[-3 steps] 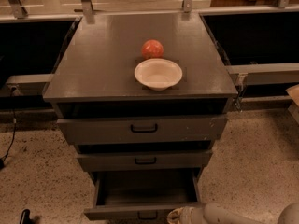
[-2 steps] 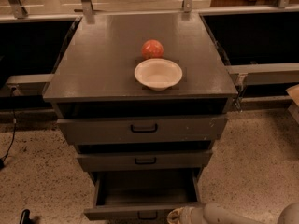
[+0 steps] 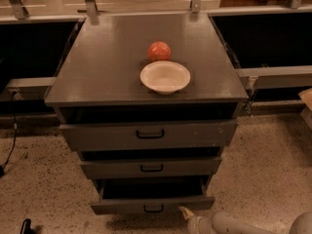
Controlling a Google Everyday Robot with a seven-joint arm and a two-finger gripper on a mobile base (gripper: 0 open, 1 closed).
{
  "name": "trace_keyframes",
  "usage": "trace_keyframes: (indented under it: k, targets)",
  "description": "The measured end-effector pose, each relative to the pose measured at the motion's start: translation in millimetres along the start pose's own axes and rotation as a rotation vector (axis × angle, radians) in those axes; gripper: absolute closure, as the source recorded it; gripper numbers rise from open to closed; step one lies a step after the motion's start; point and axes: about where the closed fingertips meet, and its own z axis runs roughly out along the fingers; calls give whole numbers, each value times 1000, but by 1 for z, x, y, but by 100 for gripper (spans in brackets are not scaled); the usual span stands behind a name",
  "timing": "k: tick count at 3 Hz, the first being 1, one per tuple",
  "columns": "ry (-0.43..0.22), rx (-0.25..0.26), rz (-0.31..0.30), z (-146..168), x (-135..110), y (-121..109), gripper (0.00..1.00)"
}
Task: Close bottom drawer
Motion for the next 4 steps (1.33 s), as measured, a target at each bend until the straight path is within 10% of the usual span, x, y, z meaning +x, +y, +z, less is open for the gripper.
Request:
trace_keyframes:
  k: [1,4]
  targets:
    - [0,0,0,0,0,0,0]
    - [-25,50,-3,14,8,-55,73]
